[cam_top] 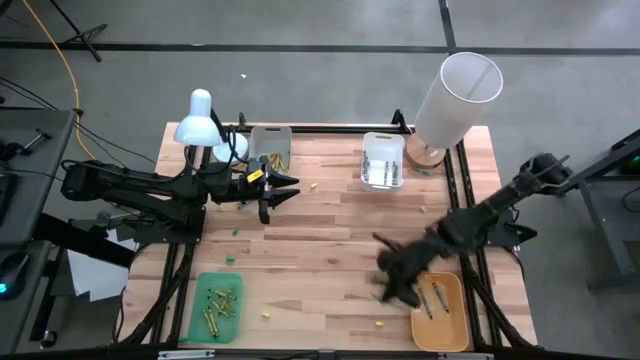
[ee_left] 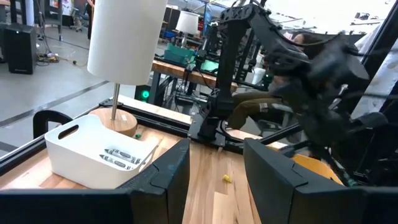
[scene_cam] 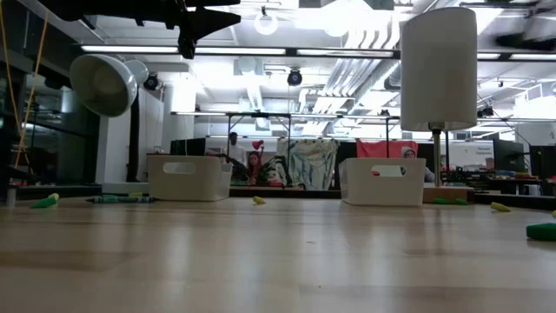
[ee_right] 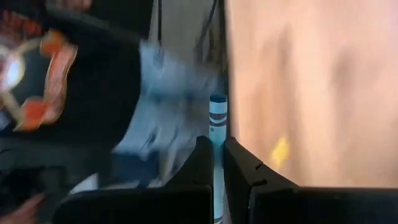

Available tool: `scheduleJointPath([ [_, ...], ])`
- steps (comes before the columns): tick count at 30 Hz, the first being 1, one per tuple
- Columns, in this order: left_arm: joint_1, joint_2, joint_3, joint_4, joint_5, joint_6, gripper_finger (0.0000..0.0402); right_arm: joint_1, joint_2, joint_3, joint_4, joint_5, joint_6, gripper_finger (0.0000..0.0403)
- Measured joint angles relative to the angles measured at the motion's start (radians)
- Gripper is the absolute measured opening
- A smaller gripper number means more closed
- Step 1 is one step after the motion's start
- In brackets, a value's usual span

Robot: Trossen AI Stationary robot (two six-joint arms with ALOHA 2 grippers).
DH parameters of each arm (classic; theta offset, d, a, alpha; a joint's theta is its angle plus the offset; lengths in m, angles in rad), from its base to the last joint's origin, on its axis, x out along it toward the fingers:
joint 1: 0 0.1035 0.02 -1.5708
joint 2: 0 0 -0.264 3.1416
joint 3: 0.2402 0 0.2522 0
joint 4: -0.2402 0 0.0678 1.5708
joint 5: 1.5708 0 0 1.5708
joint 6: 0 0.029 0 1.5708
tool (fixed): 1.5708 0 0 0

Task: Sort crayons
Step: Put the blue crayon into the yellow bin

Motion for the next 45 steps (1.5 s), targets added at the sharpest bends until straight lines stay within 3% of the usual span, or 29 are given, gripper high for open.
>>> scheduleJointPath([
  [5,0.0,0.0,0.0,0.002,0.0,-0.001,0.014,0.222,0.0,0.031,-0.12,0.011,0.328,0.0],
  [8,0.0,0.0,0.0,0.002,0.0,-0.001,0.014,0.323,0.0,0.051,-0.266,0.094,0.558,0.0],
  [13,0.0,0.0,0.0,0.001,0.0,0.0,0.014,0.436,0.012,0.053,-0.463,0.322,0.961,0.0],
  [16,0.0,0.0,0.0,0.002,0.0,-0.001,0.014,0.455,0.034,0.053,-0.574,0.339,1.131,0.0],
  [21,0.0,0.0,0.0,0.001,0.0,-0.001,0.014,0.445,0.072,0.053,-0.675,0.274,1.194,0.0],
  [36,0.001,0.0,0.0,0.001,0.0,-0.002,0.014,0.378,0.262,0.053,-0.645,0.185,1.214,0.0],
  [45,0.001,0.0,0.0,0.001,0.0,-0.002,0.014,0.367,0.292,0.053,-0.642,0.182,1.207,0.002],
])
